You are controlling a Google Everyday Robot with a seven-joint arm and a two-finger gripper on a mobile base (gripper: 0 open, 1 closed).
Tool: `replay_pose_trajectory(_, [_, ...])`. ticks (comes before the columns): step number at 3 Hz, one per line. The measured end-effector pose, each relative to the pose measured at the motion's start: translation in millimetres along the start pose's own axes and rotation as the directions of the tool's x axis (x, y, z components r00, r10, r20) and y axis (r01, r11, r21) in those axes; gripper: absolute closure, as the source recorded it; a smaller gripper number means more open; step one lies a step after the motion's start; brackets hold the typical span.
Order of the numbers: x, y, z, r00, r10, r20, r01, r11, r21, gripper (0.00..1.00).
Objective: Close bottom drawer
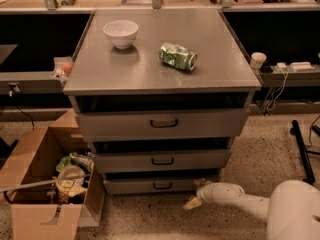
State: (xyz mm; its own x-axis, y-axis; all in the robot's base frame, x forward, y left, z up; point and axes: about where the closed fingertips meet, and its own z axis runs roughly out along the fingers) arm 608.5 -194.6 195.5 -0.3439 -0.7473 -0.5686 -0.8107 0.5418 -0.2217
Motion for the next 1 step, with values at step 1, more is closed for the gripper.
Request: replay_pose_trajectory(1, [0.0,0.0,0.0,1.000,0.000,0.000,0.000,1.0000,0.000,0.00])
